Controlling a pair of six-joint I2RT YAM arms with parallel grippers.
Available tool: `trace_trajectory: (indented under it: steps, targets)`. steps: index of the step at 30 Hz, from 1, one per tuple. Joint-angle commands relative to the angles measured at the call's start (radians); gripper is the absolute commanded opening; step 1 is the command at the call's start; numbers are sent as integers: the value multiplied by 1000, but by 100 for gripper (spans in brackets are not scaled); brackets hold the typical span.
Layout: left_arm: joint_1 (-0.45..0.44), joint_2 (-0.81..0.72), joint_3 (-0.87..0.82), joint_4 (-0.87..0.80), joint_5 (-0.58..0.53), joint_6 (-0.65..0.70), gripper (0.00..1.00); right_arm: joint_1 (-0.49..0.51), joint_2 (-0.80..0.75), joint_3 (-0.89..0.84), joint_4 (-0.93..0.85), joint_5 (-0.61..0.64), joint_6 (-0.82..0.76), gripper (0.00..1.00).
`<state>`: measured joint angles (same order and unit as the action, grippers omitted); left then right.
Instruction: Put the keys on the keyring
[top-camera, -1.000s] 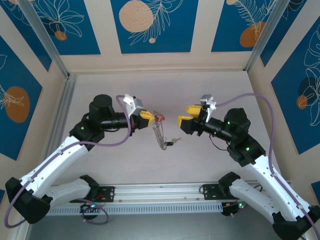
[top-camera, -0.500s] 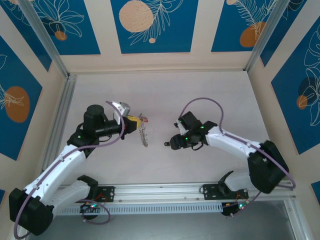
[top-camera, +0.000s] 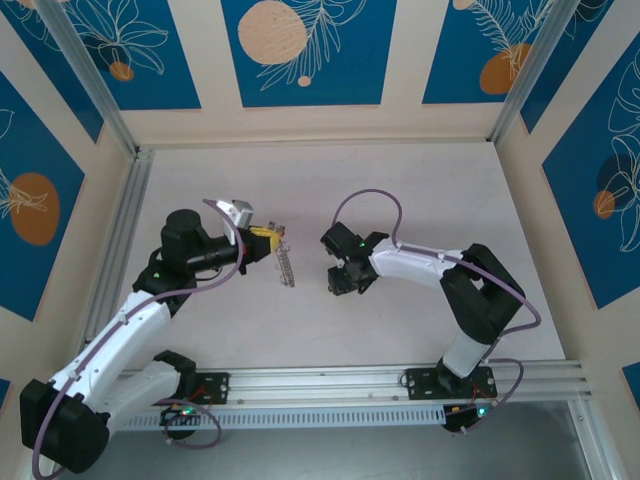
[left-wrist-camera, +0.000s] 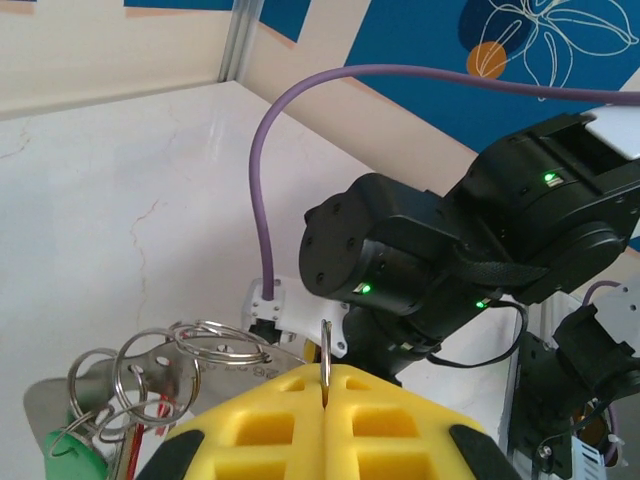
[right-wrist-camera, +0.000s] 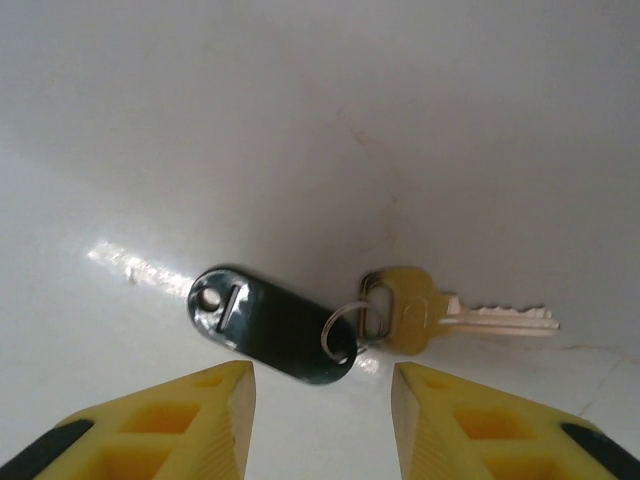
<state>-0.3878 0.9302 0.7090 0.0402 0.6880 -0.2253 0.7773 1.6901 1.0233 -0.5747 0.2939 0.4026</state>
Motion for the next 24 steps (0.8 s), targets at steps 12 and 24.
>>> trace_trajectory:
  steps: [12,24]
  targets:
    - [19,-29,-11,103,66,-41,0,14,71,42,-24,54,-16,33]
    - [21,-31,-13,116,72,-50,0,13,74,26,-11,58,-10,18]
